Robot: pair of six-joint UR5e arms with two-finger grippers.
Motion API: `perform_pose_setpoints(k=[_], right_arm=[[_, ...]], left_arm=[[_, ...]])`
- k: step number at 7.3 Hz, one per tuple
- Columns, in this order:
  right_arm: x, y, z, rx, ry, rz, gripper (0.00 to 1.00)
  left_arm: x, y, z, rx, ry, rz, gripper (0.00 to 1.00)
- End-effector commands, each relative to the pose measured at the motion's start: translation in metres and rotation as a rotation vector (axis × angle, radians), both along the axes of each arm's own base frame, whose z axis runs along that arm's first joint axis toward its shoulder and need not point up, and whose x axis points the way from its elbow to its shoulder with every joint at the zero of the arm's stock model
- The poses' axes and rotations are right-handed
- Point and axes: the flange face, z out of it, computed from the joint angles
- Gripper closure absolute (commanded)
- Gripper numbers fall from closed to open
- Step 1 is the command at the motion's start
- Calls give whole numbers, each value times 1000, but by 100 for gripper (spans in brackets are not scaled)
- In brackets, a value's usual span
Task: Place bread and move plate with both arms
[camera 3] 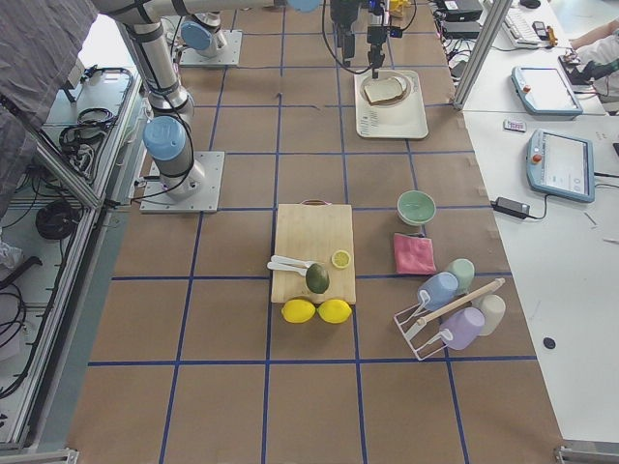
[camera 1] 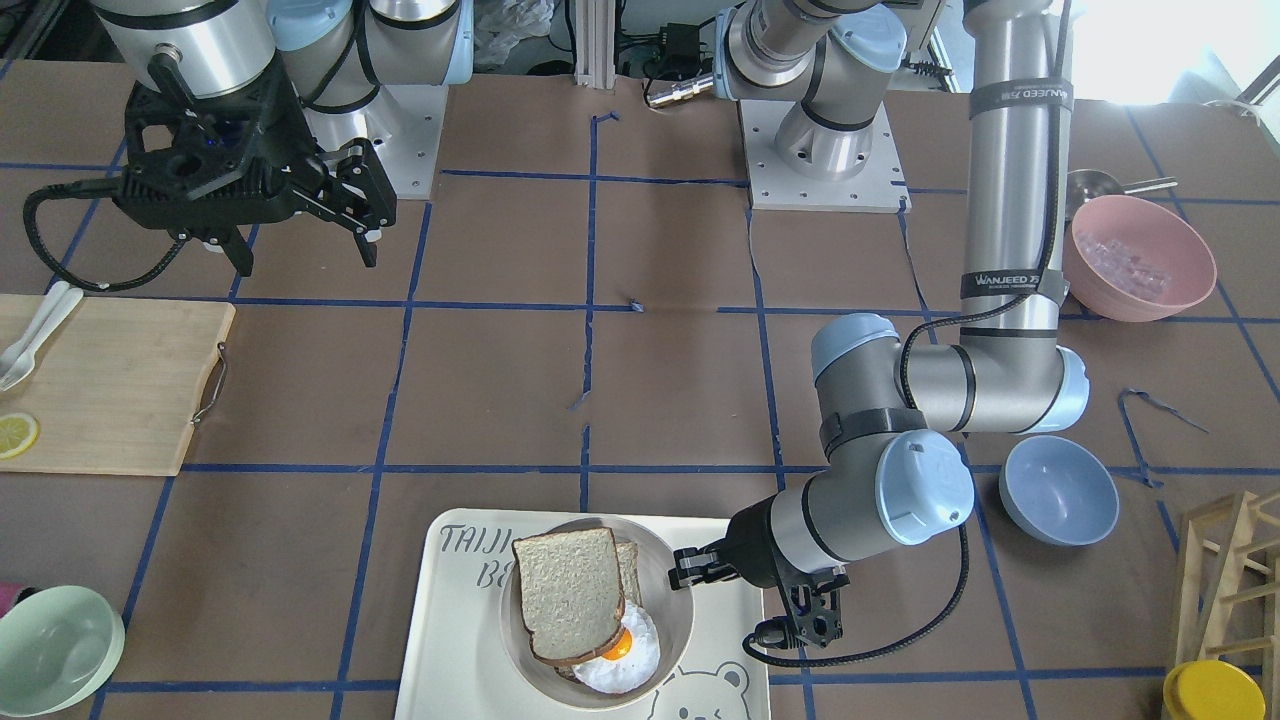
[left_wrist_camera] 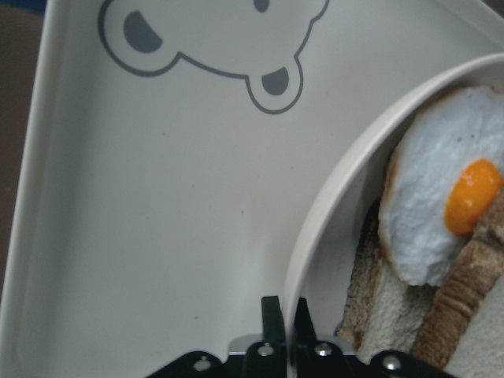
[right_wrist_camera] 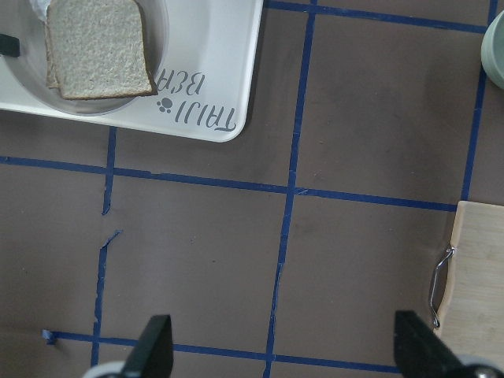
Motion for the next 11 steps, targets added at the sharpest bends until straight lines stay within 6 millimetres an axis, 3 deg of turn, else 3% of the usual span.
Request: perform_pose_setpoints(k=[1, 3, 4, 5, 7, 9, 11], right_arm=[[0, 0, 0, -2, 0, 0, 0], [-1, -1, 0, -4, 0, -2, 0], [-1, -1, 0, -2, 1, -3, 0], [-1, -1, 0, -2, 1, -2, 0], [-1, -1, 0, -4, 1, -2, 0], [-1, -1, 0, -4, 1, -2, 0], [-1, -1, 0, -4, 1, 0, 0]], left_arm=[[1, -10, -13, 22, -18, 26, 100], [2, -12, -22, 49, -26, 55, 100], [2, -15, -16, 34, -27, 49, 51], [6, -16, 1, 15, -72, 43, 2], [2, -4, 42, 17, -133, 31, 1], [13, 36, 139, 39, -230, 12, 1], [23, 93, 230, 52, -312, 13, 0]])
